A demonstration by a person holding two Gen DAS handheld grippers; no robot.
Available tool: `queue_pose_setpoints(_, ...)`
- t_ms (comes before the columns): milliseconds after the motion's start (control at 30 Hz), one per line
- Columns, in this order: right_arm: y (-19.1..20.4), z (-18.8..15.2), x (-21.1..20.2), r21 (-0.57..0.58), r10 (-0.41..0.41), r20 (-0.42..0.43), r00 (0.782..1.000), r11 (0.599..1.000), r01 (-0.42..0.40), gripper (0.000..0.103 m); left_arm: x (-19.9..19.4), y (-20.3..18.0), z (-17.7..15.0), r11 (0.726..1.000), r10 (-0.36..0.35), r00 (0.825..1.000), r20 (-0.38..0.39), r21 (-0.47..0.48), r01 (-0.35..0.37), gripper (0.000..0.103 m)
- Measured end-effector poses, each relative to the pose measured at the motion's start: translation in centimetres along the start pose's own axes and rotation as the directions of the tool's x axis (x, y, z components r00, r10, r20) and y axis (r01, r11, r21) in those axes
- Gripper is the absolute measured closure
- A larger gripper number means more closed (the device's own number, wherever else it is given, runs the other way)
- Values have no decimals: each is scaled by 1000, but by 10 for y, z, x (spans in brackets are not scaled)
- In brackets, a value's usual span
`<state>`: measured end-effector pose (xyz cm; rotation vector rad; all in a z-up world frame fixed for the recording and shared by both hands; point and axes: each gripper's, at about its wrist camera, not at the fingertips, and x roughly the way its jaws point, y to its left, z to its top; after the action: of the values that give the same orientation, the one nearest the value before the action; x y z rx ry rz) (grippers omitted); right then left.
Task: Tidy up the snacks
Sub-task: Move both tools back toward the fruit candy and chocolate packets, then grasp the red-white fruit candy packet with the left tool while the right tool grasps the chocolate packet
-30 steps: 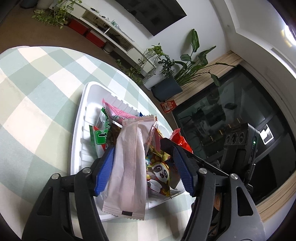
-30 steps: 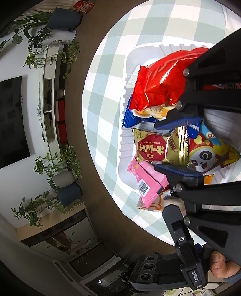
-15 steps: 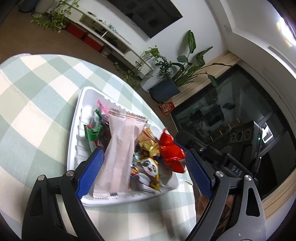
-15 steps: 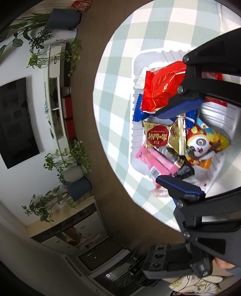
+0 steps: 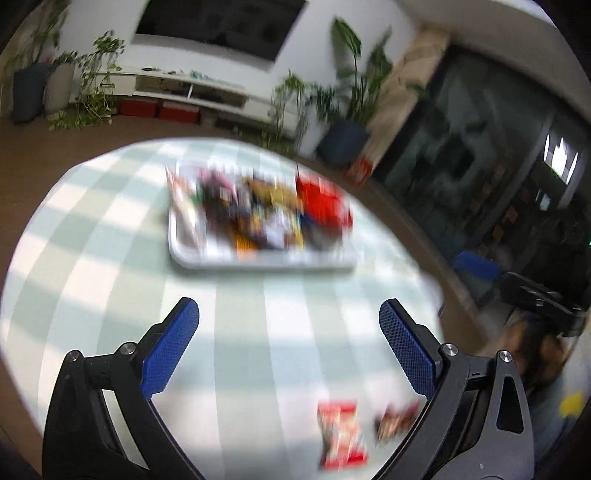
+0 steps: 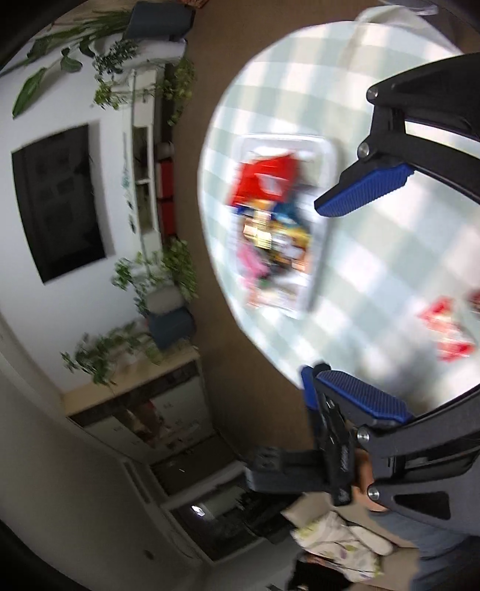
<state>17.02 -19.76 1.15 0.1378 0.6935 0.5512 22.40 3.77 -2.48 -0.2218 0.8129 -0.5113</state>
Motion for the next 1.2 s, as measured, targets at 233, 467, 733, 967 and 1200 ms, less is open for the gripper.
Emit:
queue_pose_setpoints(233, 20, -86, 2, -184, -107, -237, 966, 981, 63, 28, 17, -52, -75, 980, 111, 978, -174, 183, -79, 4)
queue_pose_setpoints(467, 14, -105, 21, -216, -122, -334, 935, 975, 50, 36, 35, -71, -102, 958, 184, 956, -230, 261, -121, 4)
queue_pose_setpoints(733, 23, -114, 45, -332, -170, -433, 885, 943, 19, 42, 48, -72, -100, 938, 208, 939, -273, 328, -113, 24)
queue_pose_setpoints(967, 23, -115, 61, -354, -179, -471, 864, 935, 1, 42, 54, -70, -102, 938, 207, 934, -292, 330, -105, 36)
queue_pose_setpoints(1200, 21, -114, 71, -355, -171, -497, 851, 935, -20, 45, 58, -75, -100, 925, 210, 929, -306, 369, -88, 46)
